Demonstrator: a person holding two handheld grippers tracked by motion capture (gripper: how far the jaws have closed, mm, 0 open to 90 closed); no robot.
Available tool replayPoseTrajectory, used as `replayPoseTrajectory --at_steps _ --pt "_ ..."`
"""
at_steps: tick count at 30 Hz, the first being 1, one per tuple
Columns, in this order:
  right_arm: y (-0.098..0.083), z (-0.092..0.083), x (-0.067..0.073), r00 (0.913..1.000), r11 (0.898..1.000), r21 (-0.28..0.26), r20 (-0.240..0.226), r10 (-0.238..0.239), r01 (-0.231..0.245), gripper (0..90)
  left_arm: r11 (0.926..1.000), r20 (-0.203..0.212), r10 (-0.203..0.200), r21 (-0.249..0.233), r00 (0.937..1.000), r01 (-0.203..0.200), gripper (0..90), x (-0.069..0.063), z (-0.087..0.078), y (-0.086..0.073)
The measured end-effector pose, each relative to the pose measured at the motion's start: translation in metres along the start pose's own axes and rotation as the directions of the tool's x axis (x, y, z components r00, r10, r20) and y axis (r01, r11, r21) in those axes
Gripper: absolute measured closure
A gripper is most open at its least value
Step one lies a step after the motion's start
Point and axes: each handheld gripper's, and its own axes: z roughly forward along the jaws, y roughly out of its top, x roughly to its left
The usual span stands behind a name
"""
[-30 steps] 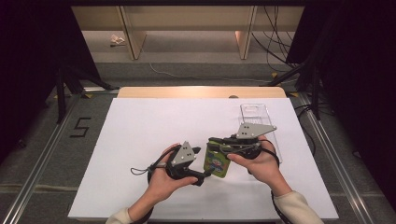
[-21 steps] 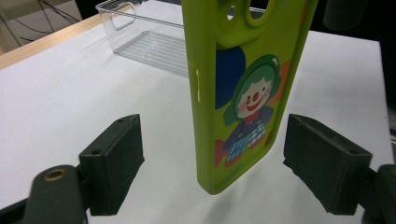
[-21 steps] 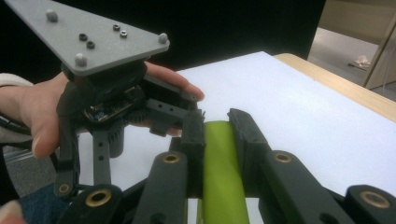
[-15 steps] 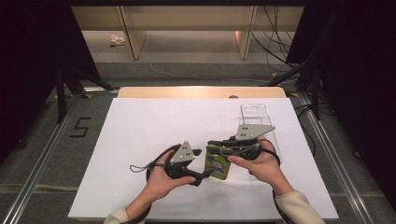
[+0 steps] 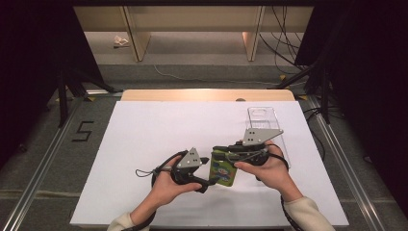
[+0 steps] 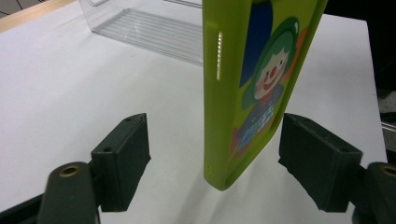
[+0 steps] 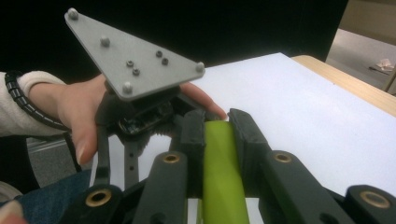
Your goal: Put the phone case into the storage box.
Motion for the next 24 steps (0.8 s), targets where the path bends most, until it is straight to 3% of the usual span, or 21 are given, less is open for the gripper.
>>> replayPoseTrajectory --at_steps 14,24 --pt "0.0005 0.0013 0.0016 0.9997 1.0 -0.003 -0.024 0.004 -0.004 77.6 0.9995 0.062 0.027 0.013 0.9977 -0.027 39.1 -0.0021 0.0057 -0.0021" --pt "0.0009 0.0006 0.0014 0.9995 1.0 -0.009 -0.031 0.007 -0.007 77.6 0.9994 0.076 0.028 0.018 0.9967 -0.029 49.9 -0.0016 0.0076 -0.0037"
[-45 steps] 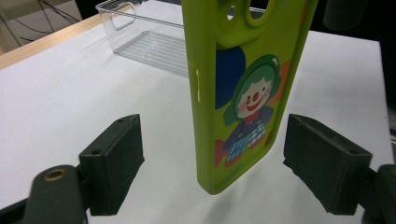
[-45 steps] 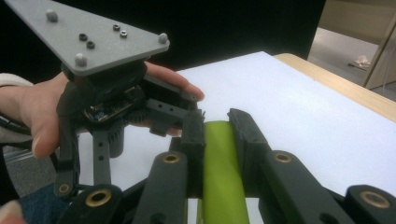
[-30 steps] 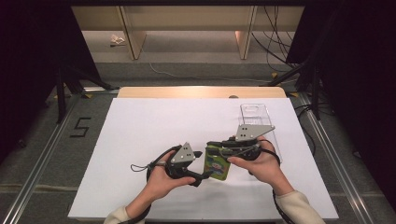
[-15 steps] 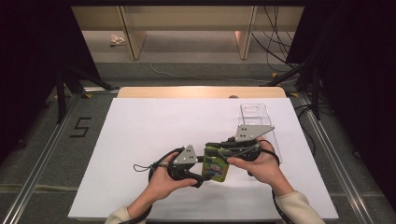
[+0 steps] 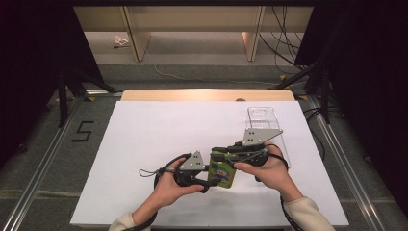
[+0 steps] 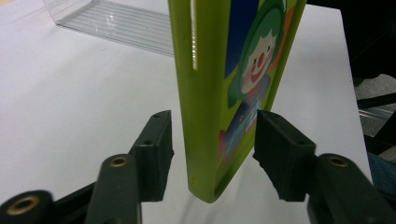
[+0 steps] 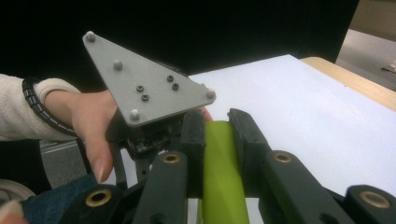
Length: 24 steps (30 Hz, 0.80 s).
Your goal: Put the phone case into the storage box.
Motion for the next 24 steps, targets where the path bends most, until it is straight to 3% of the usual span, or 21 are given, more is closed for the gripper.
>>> replayPoseTrajectory --at_steps 9,24 --pt "0.0006 -0.0006 0.0007 1.0 1.0 -0.003 0.0 -0.005 0.005 77.6 0.9996 -0.005 0.022 0.018 0.9997 -0.022 66.8 0.0006 -0.0017 -0.0001" --pt "0.0008 -0.0007 0.001 0.9999 1.0 -0.013 -0.013 -0.005 0.005 77.6 0.9998 -0.023 0.006 0.019 0.9997 -0.005 76.9 0.0026 -0.0061 -0.0002"
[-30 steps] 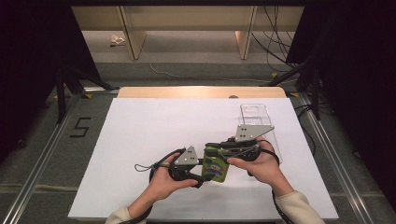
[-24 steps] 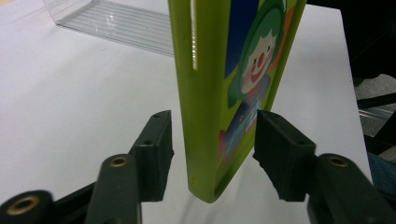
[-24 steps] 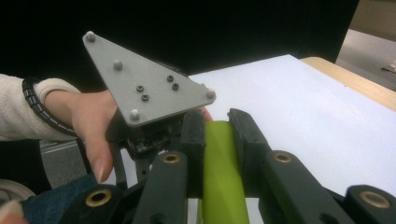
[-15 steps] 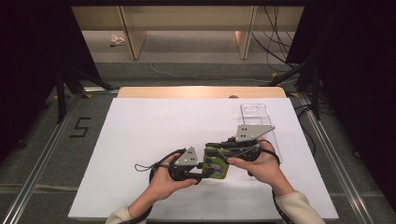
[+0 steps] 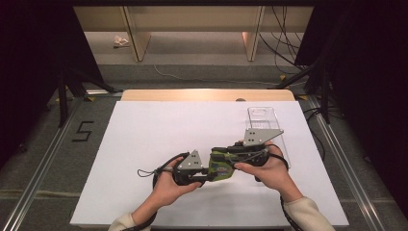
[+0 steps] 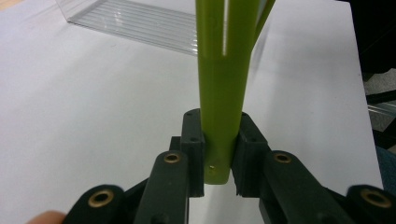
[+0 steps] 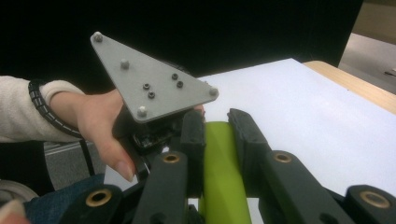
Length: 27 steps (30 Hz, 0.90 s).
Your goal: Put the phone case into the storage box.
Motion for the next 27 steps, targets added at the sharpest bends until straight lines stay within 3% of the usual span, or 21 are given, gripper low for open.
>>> replayPoseTrajectory --at_steps 19,27 --pt "-0.0003 0.0 -0.0002 0.9999 1.0 -0.014 -0.009 -0.006 0.006 77.3 1.0 0.001 -0.005 0.005 1.0 0.005 77.3 0.0003 -0.0021 0.001" --pt "-0.0012 0.0001 -0.0013 0.9999 0.999 -0.032 -0.004 -0.01 0.009 72.9 0.9999 -0.001 -0.008 0.007 1.0 0.008 77.4 0.0004 -0.0028 0.0016"
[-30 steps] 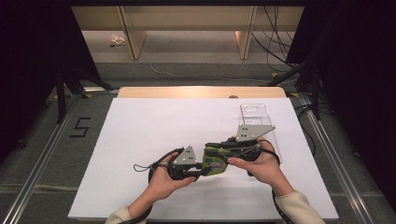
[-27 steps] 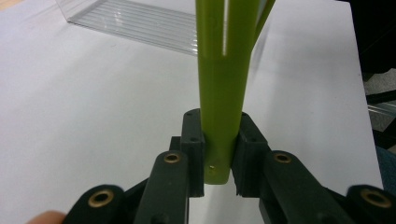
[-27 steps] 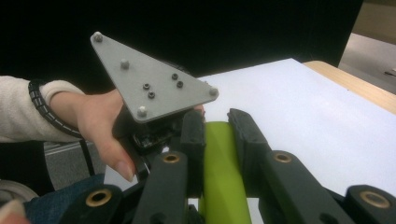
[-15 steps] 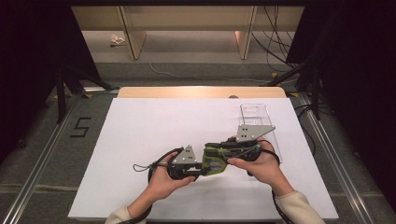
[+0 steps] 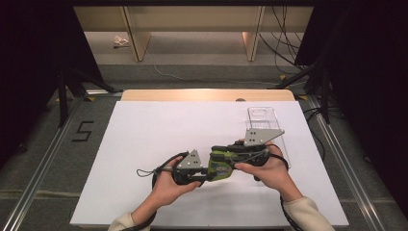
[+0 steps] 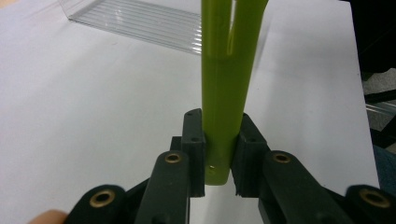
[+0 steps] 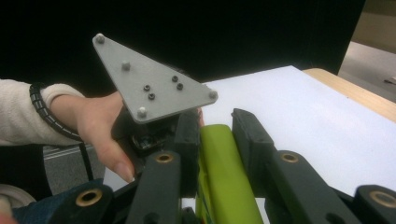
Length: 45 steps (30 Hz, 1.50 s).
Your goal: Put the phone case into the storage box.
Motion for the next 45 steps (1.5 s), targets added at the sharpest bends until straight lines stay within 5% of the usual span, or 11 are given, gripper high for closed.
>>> replayPoseTrajectory --at_steps 11,19,35,45 --pt "-0.004 0.002 -0.005 0.9965 0.999 -0.036 0.083 -0.009 0.012 43.4 0.9999 -0.038 -0.002 0.014 0.9993 0.003 77.5 -0.001 -0.001 0.002" --pt "-0.005 0.001 -0.008 0.9858 0.996 -0.084 0.168 0.007 0.007 21.3 0.9997 -0.075 -0.022 0.006 0.9969 0.022 77.4 -0.002 -0.002 0.004" --pt "-0.009 0.002 -0.01 0.9686 0.994 -0.11 0.245 0.041 -0.014 9.5 0.9958 -0.134 -0.091 -0.007 0.9868 0.091 77.4 0.002 -0.005 0.003" --pt "-0.013 0.005 -0.011 0.9577 0.993 -0.113 0.281 0.063 -0.032 4.1 0.9896 -0.185 -0.143 -0.017 0.9723 0.143 77.4 0.003 -0.007 0.003"
